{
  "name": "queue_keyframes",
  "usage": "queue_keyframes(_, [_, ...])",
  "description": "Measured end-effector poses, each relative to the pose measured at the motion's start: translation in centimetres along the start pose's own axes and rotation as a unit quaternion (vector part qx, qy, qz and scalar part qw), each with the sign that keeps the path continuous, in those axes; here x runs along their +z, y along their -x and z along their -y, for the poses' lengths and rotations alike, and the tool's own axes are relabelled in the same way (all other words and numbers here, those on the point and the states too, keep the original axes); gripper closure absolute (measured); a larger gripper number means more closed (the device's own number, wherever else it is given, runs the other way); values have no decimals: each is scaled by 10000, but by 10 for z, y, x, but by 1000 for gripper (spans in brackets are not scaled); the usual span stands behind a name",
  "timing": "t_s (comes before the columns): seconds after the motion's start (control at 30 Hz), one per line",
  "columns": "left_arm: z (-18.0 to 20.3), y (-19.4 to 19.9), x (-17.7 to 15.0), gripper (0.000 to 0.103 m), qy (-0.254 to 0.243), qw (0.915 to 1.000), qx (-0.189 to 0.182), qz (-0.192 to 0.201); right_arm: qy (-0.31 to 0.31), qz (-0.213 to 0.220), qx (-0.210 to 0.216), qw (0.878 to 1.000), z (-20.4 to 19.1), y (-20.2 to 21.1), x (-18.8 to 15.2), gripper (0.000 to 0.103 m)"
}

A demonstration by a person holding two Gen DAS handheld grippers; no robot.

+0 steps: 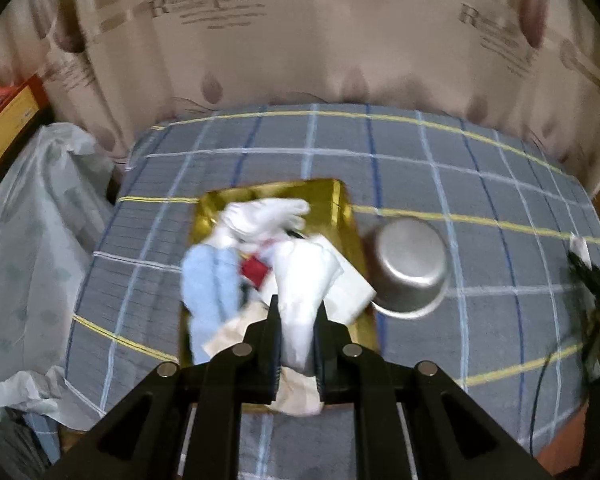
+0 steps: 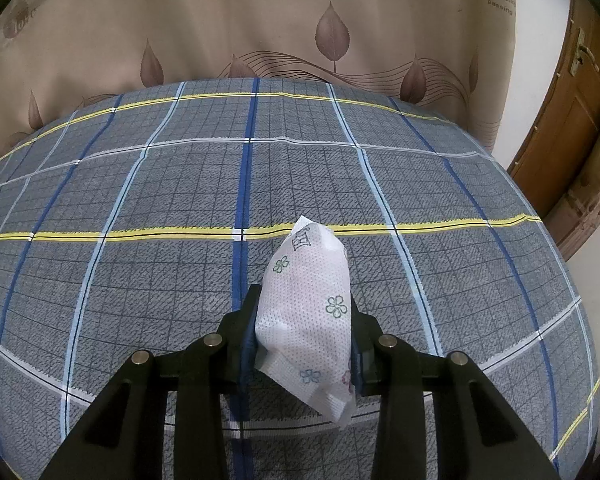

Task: Organize soft objects
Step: 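Carry the white folded cloth into the gold tray and open the left tool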

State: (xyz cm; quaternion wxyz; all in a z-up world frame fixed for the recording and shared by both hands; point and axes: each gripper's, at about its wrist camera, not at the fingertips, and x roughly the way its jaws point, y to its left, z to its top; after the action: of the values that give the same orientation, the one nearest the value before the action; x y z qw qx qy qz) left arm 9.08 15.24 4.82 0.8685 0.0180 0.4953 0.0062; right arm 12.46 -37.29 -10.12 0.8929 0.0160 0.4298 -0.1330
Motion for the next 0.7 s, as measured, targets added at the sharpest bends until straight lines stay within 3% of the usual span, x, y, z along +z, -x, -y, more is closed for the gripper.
queue_keyframes(0.27, [-28, -23, 26, 89, 368, 9993, 59, -75, 8, -1, -12, 10000, 1, 0, 0, 69])
queue_keyframes(0.63, [-28, -57, 60, 87, 352, 9990, 114, -240, 10, -1, -17, 10000, 0, 0, 0, 68])
queue_keyframes(0.7, [-29, -65, 62, 82, 425, 9985, 81, -330, 10, -2, -17, 10000, 0, 0, 0, 68])
